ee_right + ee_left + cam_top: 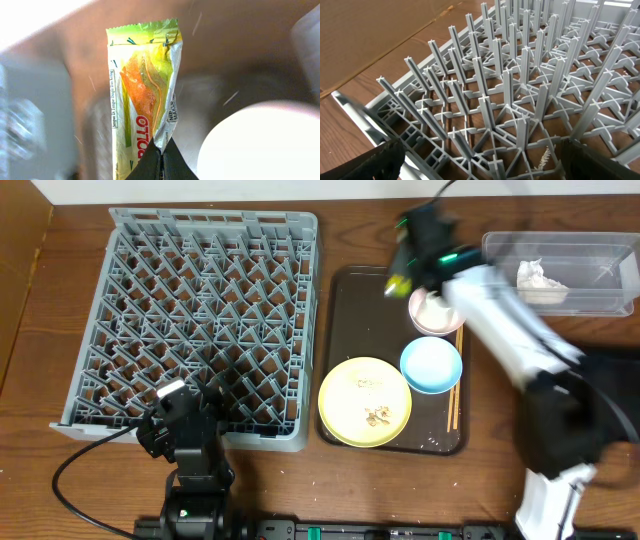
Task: Sort waste into correct bins and load items into the dishwasher
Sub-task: 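Carry the yellow wrapper to the clear bin and release it, then move the right gripper to the white cup and grasp it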
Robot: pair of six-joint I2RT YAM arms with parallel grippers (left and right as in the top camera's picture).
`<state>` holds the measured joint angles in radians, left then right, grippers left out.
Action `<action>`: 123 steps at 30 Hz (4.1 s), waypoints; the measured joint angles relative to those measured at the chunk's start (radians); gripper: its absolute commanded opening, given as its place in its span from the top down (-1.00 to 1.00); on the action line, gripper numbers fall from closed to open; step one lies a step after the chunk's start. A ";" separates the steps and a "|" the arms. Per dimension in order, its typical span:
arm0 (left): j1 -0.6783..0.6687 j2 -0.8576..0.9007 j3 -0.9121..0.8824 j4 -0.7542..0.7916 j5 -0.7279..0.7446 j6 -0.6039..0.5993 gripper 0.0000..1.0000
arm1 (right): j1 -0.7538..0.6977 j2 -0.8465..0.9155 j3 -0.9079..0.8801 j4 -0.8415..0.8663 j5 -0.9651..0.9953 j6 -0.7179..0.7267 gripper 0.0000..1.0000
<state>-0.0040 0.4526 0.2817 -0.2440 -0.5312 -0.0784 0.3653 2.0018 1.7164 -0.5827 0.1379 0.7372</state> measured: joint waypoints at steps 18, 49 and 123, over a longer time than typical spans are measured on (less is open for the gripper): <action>0.000 0.000 0.000 0.001 0.001 0.000 -1.00 | -0.482 -0.021 0.031 -0.205 0.121 0.157 0.12; 0.000 0.000 0.000 0.000 0.000 0.000 -0.99 | -0.068 -0.153 -0.018 -0.374 -0.401 -0.559 -0.99; 0.000 0.000 0.000 0.000 0.000 0.000 -1.00 | -0.048 0.004 -0.180 -0.124 -0.054 -0.354 -0.74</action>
<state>-0.0040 0.4526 0.2817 -0.2440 -0.5308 -0.0784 0.3172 2.0056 1.5368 -0.7071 0.0837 0.3832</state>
